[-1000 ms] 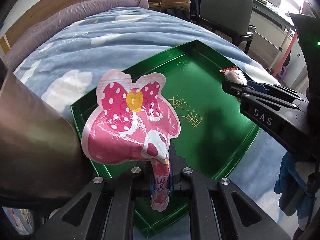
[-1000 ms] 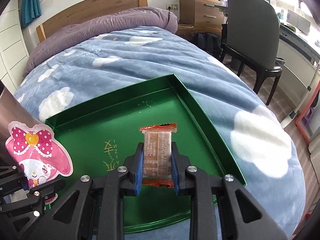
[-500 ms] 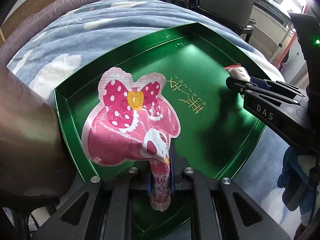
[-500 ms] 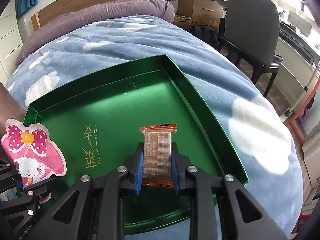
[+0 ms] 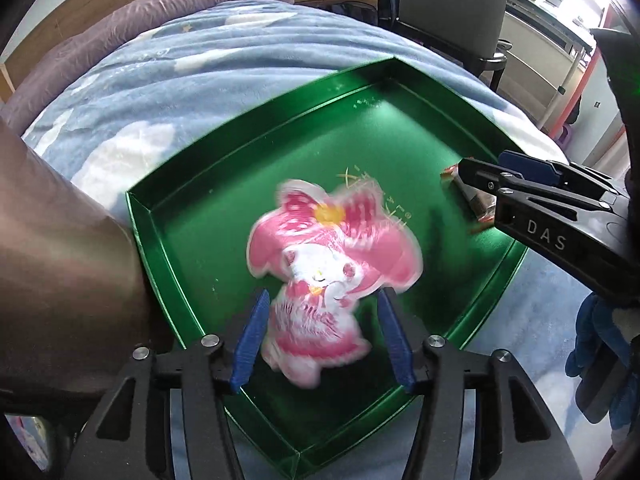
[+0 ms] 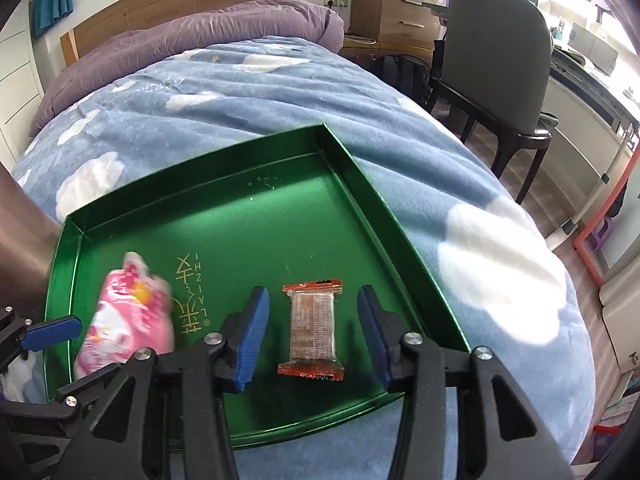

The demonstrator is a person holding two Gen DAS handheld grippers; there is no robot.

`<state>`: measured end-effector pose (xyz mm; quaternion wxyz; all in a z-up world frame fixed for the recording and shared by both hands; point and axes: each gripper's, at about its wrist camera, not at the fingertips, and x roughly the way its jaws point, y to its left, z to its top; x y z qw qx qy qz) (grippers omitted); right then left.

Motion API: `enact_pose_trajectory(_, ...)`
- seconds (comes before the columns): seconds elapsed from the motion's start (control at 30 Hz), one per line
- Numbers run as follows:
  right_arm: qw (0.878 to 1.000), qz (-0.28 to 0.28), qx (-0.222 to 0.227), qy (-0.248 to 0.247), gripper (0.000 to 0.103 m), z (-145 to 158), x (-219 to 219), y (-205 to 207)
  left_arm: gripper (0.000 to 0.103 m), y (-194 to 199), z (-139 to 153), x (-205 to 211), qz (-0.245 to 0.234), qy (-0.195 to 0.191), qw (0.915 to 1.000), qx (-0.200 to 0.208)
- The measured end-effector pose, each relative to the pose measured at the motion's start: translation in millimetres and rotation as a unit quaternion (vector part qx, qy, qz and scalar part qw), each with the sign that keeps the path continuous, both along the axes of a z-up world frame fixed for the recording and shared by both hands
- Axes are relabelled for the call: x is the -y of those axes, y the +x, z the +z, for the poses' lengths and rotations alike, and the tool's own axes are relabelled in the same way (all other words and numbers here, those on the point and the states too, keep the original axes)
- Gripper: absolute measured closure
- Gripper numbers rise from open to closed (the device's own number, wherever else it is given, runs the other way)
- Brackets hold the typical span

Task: Organize snacks
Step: 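Lower and release the pink bag and wafer bar into the green tray, then withdraw both tools from the tray back toward the remaining snacks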

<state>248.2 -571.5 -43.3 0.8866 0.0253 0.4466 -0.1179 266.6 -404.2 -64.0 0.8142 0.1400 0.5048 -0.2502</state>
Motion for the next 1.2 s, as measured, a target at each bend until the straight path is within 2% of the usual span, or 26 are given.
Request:
enact_pose_trajectory(0.07, 1.000, 0.000, 0.010, -0.004, 0.000, 13.5, -2.0, -3.3, 0.052, -1.4, 9.1, 0.4, -0.003, -0.003, 1.0000, 0.007)
enact_pose_trajectory(0.33, 0.998, 0.004, 0.050, -0.030, 0.000, 81.5, -18.5, -30.8, 0.051, -22.3, 63.1, -8.5, -0.013, -0.016, 0.9990, 0.039)
enact_pose_trajectory(0.6, 0.994, -0.010, 0.099, -0.034, 0.000, 146.8, -43.9, -92.1, 0.051, -73.6, 125.9, -44.2, -0.014, -0.048, 0.9957, 0.078)
enact_pose_trajectory(0.83, 0.989, -0.002, 0.140, -0.042, 0.000, 193.7, -84.4, -152.8, 0.051, -122.0, 158.7, -104.3, -0.004, -0.053, 0.9921, 0.114)
enact_pose_trajectory(1.07, 0.981, 0.015, 0.181, -0.060, 0.000, 231.7, -145.2, -198.6, 0.051, -147.0, 188.0, -185.8, 0.029, -0.047, 0.9866, 0.154)
enact_pose_trajectory(1.13, 0.979, 0.021, 0.193, -0.060, 0.000, 239.1, -163.0, -210.3, 0.050, -152.4, 194.2, -211.9, 0.041, -0.045, 0.9846, 0.164)
enact_pose_trajectory(1.2, 0.978, 0.030, 0.199, -0.055, 0.000, 242.6, -180.1, -218.4, 0.044, -157.7, 198.3, -238.6, 0.054, -0.043, 0.9826, 0.172)
